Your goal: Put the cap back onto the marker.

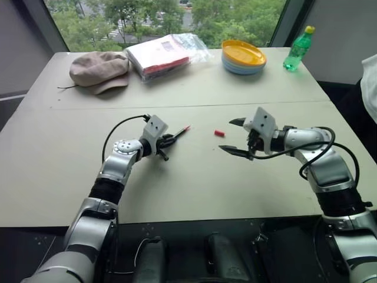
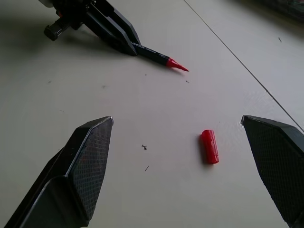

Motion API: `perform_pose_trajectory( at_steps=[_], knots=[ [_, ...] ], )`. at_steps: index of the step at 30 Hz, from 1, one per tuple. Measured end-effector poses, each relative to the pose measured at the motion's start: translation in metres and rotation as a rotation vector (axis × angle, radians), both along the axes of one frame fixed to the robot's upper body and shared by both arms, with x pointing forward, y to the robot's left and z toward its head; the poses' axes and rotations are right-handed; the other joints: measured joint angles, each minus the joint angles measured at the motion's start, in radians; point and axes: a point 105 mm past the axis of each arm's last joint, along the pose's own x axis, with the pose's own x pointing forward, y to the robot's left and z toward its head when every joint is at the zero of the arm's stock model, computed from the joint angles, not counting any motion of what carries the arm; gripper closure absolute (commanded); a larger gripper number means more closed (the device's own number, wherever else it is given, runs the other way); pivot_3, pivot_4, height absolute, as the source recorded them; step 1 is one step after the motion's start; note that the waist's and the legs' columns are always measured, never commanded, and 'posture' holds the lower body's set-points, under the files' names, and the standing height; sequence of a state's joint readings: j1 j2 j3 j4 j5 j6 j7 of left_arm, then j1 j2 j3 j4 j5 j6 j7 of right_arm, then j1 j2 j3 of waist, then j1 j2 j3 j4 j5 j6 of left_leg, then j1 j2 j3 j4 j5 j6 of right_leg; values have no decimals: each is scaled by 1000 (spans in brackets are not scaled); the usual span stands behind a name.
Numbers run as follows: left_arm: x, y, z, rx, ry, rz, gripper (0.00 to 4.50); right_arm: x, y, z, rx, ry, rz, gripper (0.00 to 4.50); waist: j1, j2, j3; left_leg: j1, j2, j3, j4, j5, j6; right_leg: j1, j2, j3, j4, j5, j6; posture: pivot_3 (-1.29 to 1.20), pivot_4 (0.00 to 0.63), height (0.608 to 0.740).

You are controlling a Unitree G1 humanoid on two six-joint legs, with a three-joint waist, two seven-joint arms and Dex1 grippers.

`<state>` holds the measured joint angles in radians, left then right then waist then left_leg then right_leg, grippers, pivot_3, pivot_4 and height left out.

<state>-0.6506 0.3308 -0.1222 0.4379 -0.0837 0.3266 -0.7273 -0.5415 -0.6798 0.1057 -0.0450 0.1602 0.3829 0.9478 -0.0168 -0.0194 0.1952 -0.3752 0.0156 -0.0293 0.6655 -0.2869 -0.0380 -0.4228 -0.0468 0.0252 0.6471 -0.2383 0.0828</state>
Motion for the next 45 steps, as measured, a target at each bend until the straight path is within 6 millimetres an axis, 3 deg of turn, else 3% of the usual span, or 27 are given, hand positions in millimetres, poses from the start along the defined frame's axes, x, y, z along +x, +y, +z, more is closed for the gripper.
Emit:
perform_pose_trajectory(
  at_steps=[5, 12, 16, 24, 35, 45],
  knots=[
    [-11, 18, 5, -7, -1, -24, 4451, 9, 5, 1, 46, -5, -4, 0, -4, 0, 0, 0, 1, 0, 0, 0, 0, -1, 1, 0, 0, 0, 0, 0, 150, 740],
    [-32, 42, 52, -36, -100, -76, 4451, 36, 16, -1, 180, 30, -15, 0, 1, 0, 0, -1, 0, 0, 0, 0, 0, -1, -1, 0, 0, 0, 0, 0, 150, 740],
    [-40, 50, 62, -37, -115, -67, 4451, 49, 14, -16, 208, 69, -37, 0, 2, 0, 0, -1, 0, 0, 0, 0, 0, -1, -1, 0, 0, 0, 0, 0, 150, 740],
    [-56, 48, 64, -38, -111, -66, 4451, 64, 1, -44, 196, 125, -81, 0, -6, 0, 0, -1, 1, 1, -1, 0, 0, -1, 0, 0, 0, 0, 0, 0, 150, 740],
    [-61, 52, 60, -20, -107, -35, 4451, 70, 10, -69, 218, 186, -101, 0, -25, 0, 0, -1, 0, 1, -2, 0, 0, -1, -1, 0, 0, 0, 0, 0, 150, 740],
    [-61, 52, 61, -17, -112, -28, 4451, 72, 7, -72, 221, 180, -120, 0, -27, 0, 0, 0, 0, 1, -2, 0, 0, -1, -1, 0, 0, 0, 0, 0, 150, 740]
  ],
)
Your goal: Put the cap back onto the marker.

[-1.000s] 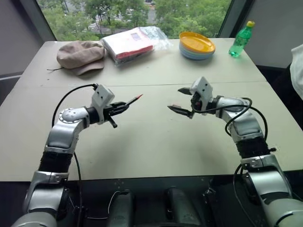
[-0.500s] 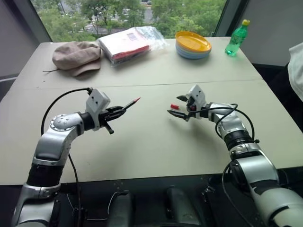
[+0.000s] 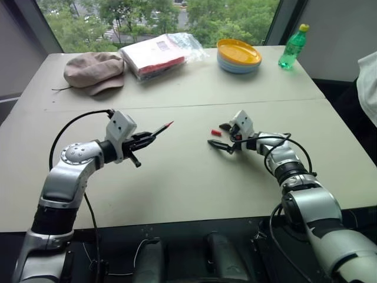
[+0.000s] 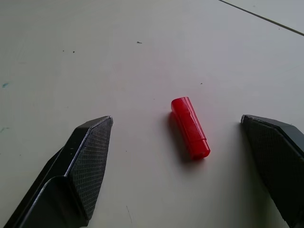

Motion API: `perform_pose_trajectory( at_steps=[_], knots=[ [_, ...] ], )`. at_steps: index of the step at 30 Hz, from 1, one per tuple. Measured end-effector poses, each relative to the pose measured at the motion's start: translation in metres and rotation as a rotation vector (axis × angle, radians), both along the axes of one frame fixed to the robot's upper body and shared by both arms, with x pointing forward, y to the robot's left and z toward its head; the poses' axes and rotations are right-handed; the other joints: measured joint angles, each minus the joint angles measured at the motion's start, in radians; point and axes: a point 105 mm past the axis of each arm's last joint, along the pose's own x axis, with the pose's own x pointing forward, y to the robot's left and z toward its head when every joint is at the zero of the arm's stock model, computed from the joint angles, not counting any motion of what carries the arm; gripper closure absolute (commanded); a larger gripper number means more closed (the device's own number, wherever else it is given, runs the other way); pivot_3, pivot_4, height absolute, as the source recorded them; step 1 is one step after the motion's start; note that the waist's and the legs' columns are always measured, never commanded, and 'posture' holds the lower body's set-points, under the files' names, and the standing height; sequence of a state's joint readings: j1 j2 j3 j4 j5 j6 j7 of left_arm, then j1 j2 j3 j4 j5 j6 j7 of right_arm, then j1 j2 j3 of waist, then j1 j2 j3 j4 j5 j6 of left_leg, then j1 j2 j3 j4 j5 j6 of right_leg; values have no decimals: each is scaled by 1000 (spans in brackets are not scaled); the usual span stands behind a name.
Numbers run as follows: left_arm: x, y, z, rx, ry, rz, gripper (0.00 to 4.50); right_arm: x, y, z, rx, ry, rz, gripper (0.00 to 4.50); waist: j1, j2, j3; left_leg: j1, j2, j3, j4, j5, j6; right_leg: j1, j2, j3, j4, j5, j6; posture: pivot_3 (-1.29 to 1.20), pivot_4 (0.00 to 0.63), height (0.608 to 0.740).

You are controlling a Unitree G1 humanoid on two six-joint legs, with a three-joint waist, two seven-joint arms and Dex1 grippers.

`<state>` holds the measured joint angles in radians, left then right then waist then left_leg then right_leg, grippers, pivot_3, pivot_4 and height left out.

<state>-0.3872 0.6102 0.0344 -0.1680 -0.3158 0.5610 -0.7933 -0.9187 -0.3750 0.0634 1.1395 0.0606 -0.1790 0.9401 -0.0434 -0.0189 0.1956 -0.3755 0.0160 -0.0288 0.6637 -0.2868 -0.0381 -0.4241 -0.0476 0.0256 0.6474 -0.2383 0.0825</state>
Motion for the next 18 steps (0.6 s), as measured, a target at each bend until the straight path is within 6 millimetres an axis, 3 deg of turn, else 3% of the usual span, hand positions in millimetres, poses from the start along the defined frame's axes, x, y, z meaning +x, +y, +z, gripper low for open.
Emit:
perform_pose_trajectory(
  at_steps=[2, 5, 12, 18],
  knots=[
    [0, 0, 0, 0, 0, 0, 4451, 0, 0, 0, 2, -1, -1, 0, 0, 0, 0, 0, 0, 0, 0, 0, 0, 0, 0, 0, 0, 0, 0, 0, 150, 740],
    [0, -1, 0, 2, 0, 1, 4500, 0, 0, 0, 1, -1, -2, 849, 0, 0, 0, 0, 0, 0, 0, 0, 0, 0, 0, 0, 0, 0, 0, 0, 150, 740],
    [0, -2, -1, 4, 1, 0, 4500, -1, 1, -1, -7, -5, 10, 4445, 0, 0, 0, 0, 0, 0, 0, 0, 0, 0, 0, 0, 0, 0, 0, 0, 150, 740],
    [0, -2, -1, 5, -2, -6, 4500, -1, 1, -1, -9, -7, 11, 4445, 0, 0, 0, 0, 0, 0, 0, 0, 0, 0, 0, 0, 0, 0, 0, 0, 150, 740]
  ],
)
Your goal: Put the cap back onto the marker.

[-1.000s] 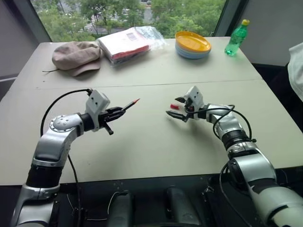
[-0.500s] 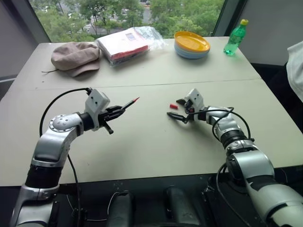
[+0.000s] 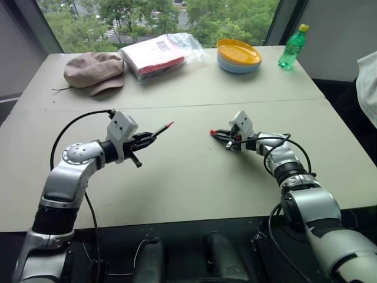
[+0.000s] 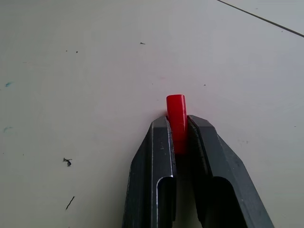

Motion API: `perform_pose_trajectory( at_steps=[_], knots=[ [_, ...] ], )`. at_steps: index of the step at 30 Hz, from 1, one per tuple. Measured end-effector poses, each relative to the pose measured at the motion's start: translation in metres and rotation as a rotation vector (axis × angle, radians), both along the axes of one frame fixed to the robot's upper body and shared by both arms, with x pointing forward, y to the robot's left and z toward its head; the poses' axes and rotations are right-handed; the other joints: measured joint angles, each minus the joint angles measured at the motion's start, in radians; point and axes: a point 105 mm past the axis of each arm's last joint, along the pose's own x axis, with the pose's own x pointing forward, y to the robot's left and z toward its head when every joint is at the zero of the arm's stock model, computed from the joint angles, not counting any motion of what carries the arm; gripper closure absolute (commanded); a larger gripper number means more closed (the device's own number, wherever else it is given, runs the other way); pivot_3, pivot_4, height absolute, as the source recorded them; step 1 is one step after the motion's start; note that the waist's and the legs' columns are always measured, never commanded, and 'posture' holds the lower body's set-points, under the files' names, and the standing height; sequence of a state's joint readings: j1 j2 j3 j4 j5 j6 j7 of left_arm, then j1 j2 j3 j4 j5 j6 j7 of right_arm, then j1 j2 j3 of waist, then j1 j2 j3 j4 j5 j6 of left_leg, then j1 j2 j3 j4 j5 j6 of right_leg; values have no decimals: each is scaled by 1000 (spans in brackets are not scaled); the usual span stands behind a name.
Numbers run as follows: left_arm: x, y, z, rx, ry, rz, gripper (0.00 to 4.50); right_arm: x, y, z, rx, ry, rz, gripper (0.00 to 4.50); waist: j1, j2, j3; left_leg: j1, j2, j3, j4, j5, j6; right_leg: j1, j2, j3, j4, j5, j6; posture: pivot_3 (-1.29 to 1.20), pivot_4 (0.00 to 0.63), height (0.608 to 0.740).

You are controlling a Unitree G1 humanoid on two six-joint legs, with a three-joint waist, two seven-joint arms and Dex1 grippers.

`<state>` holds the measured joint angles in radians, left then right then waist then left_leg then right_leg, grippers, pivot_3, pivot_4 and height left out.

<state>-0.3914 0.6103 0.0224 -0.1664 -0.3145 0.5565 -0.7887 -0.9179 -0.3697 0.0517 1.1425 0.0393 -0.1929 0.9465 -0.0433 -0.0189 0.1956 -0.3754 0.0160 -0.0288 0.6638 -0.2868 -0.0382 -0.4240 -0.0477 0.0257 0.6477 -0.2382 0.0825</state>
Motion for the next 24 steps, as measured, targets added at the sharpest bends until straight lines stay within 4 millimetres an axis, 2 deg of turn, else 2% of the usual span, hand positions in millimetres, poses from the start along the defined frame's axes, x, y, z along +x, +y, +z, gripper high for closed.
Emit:
perform_pose_trajectory(
  at_steps=[5, 10, 19, 24],
  knots=[
    [-1, -3, -1, 0, -14, -49, 4500, -1, 3, 2, -43, -39, 25, 4445, -1, 0, 0, 0, 0, 0, 0, 0, 0, 0, 0, 0, 0, 0, 0, 0, 150, 740],
    [-5, -8, -9, 34, -16, -164, 4500, -9, 18, 7, -187, -159, 154, 4445, -2, 0, 0, 0, 0, 0, 0, 0, 0, -1, 0, 0, 0, 0, 0, 0, 150, 740],
    [1, -9, -13, 155, -56, -352, 4500, -29, 52, 55, -374, -449, 401, 4445, 0, 1, 0, -1, 0, 0, 0, 0, 0, -1, 1, 0, 0, 0, 0, 0, 150, 740],
    [2, -8, -25, 207, -56, -395, 4500, -41, 57, 55, -425, -461, 474, 4445, 2, 1, 0, -1, 0, 0, 0, 0, 0, -1, 0, 0, 0, 0, 0, 0, 150, 740]
  ],
)
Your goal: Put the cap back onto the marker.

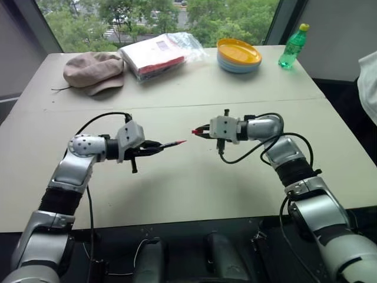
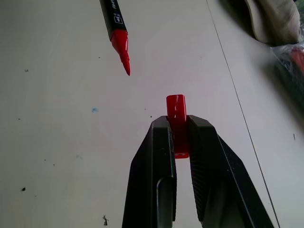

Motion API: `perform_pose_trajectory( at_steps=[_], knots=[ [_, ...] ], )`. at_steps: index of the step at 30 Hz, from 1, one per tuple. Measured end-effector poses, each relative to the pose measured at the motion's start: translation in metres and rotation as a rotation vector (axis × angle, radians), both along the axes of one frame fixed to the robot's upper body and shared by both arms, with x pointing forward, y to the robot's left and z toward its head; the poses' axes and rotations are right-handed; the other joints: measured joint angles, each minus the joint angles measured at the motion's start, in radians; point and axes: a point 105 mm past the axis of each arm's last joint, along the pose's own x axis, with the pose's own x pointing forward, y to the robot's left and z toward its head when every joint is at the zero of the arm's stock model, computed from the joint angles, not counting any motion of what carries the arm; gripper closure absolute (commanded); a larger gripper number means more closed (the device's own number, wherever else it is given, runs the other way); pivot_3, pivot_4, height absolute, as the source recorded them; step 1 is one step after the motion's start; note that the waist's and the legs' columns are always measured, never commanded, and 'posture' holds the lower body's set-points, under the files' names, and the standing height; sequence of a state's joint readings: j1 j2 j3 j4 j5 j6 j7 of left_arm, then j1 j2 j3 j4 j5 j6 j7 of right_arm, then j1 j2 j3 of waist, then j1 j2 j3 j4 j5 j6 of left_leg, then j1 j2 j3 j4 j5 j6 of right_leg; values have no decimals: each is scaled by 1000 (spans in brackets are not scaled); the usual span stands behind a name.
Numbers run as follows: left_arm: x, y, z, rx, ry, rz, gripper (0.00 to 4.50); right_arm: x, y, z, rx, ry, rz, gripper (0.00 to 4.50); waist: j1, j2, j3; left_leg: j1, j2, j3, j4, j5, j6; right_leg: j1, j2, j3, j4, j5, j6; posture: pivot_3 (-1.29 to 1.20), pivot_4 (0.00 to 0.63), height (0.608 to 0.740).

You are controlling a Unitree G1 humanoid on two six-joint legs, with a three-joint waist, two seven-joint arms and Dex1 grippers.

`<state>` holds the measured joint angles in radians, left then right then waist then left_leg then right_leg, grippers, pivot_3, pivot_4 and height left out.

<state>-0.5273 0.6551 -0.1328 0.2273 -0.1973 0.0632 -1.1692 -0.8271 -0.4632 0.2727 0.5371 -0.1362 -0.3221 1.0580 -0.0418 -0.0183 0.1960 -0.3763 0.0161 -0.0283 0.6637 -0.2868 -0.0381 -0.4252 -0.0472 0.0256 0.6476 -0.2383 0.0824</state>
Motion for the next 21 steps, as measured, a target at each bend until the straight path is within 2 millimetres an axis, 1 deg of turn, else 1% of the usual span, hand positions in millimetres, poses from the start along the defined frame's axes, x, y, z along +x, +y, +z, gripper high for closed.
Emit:
perform_pose_trajectory(
  at_steps=[3, 9, 21],
  knots=[
    [0, 0, -1, 10, -8, -10, 4500, -4, -1, -1, -23, 14, 7, 4445, 0, 0, 0, 0, 0, 0, 0, 0, 0, 0, 0, 0, 0, 0, 0, 0, 150, 740],
    [2, -3, 7, 13, -52, -26, 4500, -8, 2, 1, -44, 22, 28, 4445, -1, 0, 0, 0, 0, 0, 0, 0, 0, 0, 0, 0, 0, 0, 0, 0, 150, 740],
    [3, -3, 7, 10, -57, -19, 4500, -12, 8, 4, -27, 63, 39, 4445, 0, 0, 0, 0, 0, 0, 0, 0, 0, 0, 0, 0, 0, 0, 0, 0, 150, 740]
  ],
)
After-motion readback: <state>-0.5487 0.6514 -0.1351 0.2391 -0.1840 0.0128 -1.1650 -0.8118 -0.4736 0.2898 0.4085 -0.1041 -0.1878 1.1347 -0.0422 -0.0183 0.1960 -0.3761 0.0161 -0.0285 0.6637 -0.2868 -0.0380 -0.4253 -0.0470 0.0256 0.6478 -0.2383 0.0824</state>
